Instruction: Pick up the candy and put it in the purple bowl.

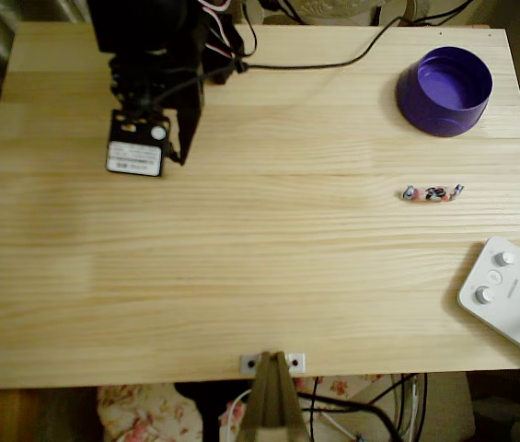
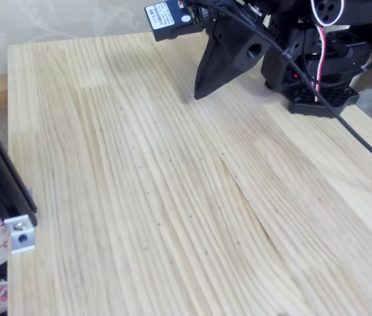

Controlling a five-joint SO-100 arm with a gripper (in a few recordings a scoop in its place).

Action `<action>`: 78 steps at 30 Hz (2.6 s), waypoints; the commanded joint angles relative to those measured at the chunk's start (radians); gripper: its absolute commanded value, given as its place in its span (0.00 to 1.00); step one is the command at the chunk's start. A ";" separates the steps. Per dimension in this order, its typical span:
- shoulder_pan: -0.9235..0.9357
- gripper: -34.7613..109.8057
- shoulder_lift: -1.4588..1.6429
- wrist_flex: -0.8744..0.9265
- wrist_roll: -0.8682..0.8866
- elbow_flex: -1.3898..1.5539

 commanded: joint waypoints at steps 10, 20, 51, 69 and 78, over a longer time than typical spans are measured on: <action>0.006 0.23 0.031 -0.009 0.008 -0.015; 0.006 0.23 0.031 -0.009 0.008 -0.015; 0.006 0.23 0.031 -0.009 0.006 -0.015; -0.018 0.23 0.031 -0.009 -0.017 -0.015; -0.043 0.23 0.031 -0.011 -0.038 -0.015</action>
